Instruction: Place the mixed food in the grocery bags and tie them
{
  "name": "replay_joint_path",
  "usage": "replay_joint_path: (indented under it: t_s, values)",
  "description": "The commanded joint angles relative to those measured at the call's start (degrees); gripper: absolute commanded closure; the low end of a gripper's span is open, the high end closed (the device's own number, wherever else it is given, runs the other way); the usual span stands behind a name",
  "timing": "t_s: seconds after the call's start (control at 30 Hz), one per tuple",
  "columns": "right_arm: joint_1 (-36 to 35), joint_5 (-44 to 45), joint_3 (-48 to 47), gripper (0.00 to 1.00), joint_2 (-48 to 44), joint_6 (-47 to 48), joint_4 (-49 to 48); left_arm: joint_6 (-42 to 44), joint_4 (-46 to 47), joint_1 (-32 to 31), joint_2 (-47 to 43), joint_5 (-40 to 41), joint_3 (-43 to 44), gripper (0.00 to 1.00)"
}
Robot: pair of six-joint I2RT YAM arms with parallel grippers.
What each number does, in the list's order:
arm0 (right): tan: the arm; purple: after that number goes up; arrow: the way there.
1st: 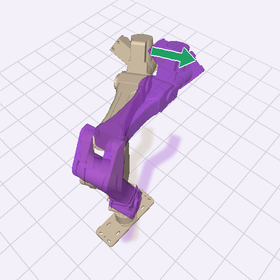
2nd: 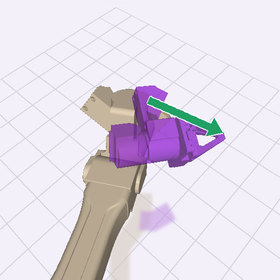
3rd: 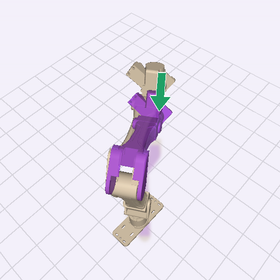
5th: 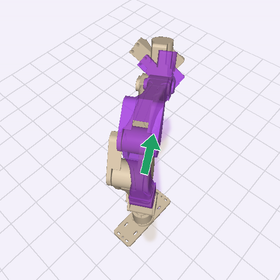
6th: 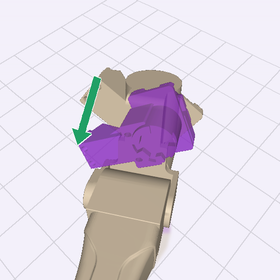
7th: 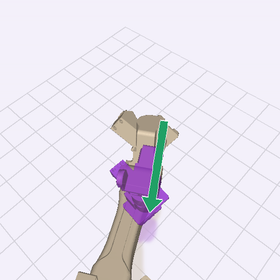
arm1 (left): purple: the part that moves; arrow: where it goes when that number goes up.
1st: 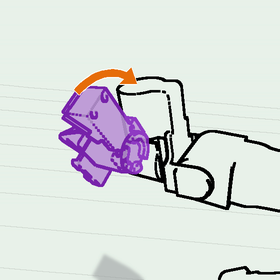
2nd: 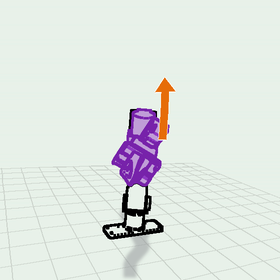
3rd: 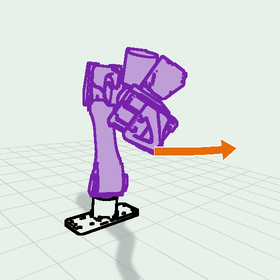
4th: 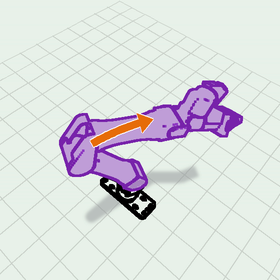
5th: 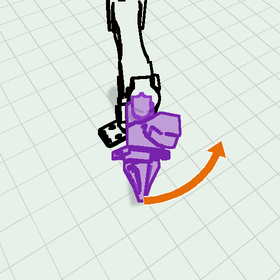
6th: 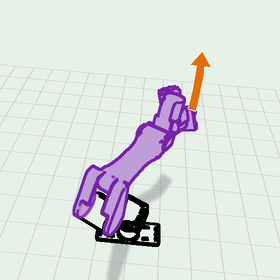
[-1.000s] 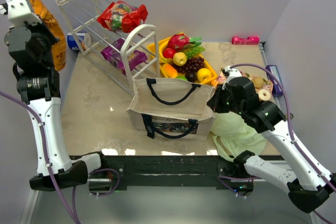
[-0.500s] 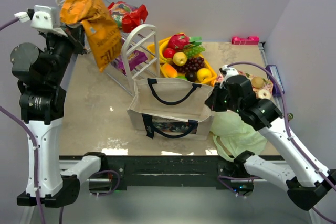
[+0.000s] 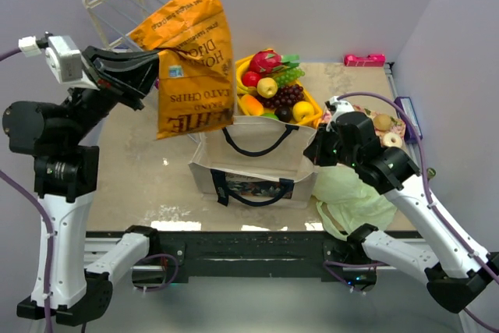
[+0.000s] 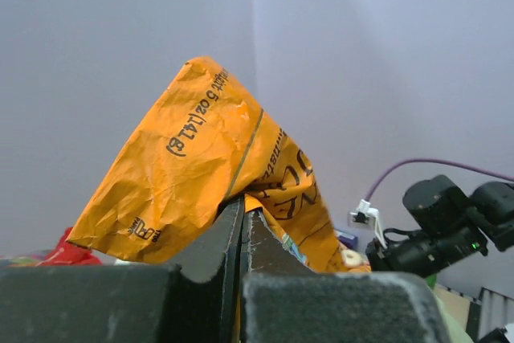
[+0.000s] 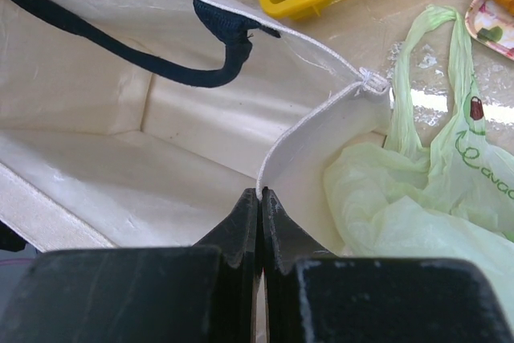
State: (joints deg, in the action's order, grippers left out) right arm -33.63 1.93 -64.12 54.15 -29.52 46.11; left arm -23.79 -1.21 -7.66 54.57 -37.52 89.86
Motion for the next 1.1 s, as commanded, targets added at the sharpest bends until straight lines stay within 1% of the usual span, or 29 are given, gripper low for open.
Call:
replay_joint_path:
  t_s: [0.0,0.13,0.33,0.47,0.6,0.7,0.83,0.97,1.07]
  values:
    - [0.2,-0.5,-0.7,1.0,-1.5,0.2,0.0,-7.4,12.5,-1.7,1.2,-7.4,-5.6,1.0]
    - [0.2,-0.2,-0.3,1.0,-1.2,0.2,-0.1,-7.1,14.0,-4.2,1.1,-7.7,-9.6,1.0]
    - [0.2,-0.2,0.6,1.0,-0.6,0.3,-0.5,-1.0,14.2,-9.6,2.8,-8.0,-14.9,1.0]
    - [0.2,0.0,0.8,1.0,-0.3,0.3,-0.8,3.0,13.3,-14.1,5.1,-8.4,-16.1,1.0]
    - [0.1,0.3,0.8,1.0,-0.3,0.3,-0.6,5.2,13.1,-17.7,6.4,-10.8,-18.2,1.0]
    - [0.2,0.3,1.2,1.0,-0.4,0.3,-0.3,7.3,12.6,-20.1,7.0,-10.3,-21.6,1.0]
    - [0.2,0.0,1.9,1.0,-0.7,0.3,-0.6,13.2,9.6,-22.0,8.7,-8.0,-25.2,1.0]
    - [0.2,0.0,2.5,1.0,-1.3,0.3,-0.3,15.9,9.3,-22.1,10.1,-5.6,-26.1,1.0]
    - [0.2,0.3,2.7,1.0,-1.8,0.3,0.1,16.0,9.8,-22.2,11.3,-6.5,-26.0,1.0]
